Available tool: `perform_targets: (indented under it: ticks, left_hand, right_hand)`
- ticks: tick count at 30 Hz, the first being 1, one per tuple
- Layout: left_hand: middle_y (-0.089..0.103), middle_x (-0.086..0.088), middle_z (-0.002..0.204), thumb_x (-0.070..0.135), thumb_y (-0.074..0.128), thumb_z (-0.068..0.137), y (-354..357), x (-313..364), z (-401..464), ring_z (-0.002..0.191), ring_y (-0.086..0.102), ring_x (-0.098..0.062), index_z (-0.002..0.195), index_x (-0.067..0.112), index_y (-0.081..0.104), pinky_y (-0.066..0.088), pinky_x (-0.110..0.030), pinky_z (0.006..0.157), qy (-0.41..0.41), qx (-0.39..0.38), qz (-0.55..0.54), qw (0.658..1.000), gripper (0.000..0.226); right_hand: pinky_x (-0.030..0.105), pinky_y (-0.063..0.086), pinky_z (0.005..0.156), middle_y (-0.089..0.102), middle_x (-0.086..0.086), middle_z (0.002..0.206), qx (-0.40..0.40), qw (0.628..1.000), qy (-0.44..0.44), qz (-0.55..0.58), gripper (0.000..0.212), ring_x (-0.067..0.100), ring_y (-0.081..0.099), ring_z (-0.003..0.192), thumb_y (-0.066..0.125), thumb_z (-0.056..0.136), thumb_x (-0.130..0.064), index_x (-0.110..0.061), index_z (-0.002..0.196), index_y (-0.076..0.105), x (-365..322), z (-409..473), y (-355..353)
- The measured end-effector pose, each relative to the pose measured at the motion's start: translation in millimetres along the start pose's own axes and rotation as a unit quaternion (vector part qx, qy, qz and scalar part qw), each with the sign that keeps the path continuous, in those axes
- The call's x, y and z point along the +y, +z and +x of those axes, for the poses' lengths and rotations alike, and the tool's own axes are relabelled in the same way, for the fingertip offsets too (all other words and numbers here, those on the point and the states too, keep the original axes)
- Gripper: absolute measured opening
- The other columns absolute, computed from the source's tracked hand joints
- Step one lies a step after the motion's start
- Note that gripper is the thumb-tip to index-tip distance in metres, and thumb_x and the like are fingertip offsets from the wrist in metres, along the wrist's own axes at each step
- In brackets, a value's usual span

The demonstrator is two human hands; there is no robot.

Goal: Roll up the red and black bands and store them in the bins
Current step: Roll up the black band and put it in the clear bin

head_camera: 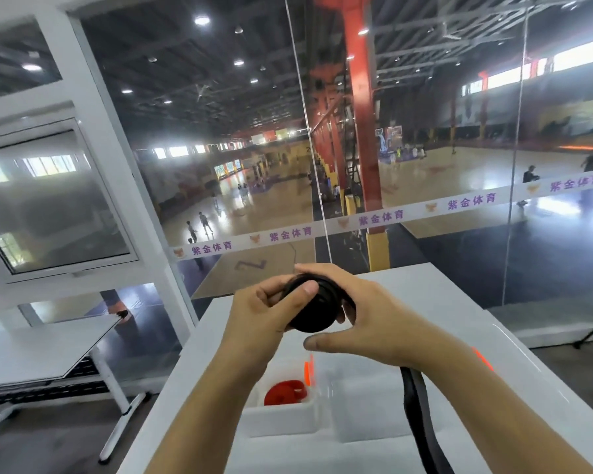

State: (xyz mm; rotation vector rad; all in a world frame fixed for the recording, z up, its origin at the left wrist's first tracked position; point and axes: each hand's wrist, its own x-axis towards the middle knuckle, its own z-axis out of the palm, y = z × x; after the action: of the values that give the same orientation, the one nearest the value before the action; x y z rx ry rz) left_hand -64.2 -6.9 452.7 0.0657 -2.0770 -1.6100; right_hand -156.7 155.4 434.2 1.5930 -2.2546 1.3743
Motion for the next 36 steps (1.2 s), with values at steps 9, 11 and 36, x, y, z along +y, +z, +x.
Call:
perform_targets:
  ticks: [9, 11, 36]
  left_hand:
    - [0.080, 0.007, 0.094, 0.029, 0.069, 0.088, 31.0, -1.6, 8.0, 0.093, 0.075, -0.006, 0.101, 0.027, 0.076, 0.058, -0.017, 0.073, 0.038, 0.108, -0.086, 0.990, 0.015]
    - [0.080, 0.005, 0.095, 0.037, 0.067, 0.085, 33.6, -5.6, 7.6, 0.095, 0.075, -0.008, 0.103, 0.027, 0.075, 0.059, -0.020, 0.074, 0.020, 0.101, -0.091, 0.991, 0.022]
    - [0.080, 0.012, 0.090, 0.031, 0.073, 0.083, 47.6, -6.4, 7.1, 0.088, 0.073, -0.001, 0.096, 0.033, 0.076, 0.057, -0.013, 0.070, 0.020, 0.090, -0.055, 0.994, 0.013]
  right_hand:
    - [0.023, 0.057, 0.085, 0.061, -0.027, 0.125, 0.262, 0.964, 0.042, 0.028, 0.086, 0.009, 0.062, 0.100, 0.082, 0.081, -0.048, -0.048, 0.152, 0.033, 11.2, -5.6, 50.9]
    - [0.025, 0.056, 0.096, 0.059, -0.028, 0.135, 0.270, 0.960, 0.037, 0.056, 0.081, 0.004, 0.060, 0.121, 0.083, 0.082, -0.042, -0.044, 0.150, 0.039, 14.3, -3.5, 52.7]
    - [0.018, 0.051, 0.075, 0.057, -0.029, 0.122, 0.155, 0.987, 0.031, 0.012, 0.105, 0.012, 0.056, 0.088, 0.085, 0.079, -0.044, -0.058, 0.155, 0.014, 18.3, -21.5, 21.6]
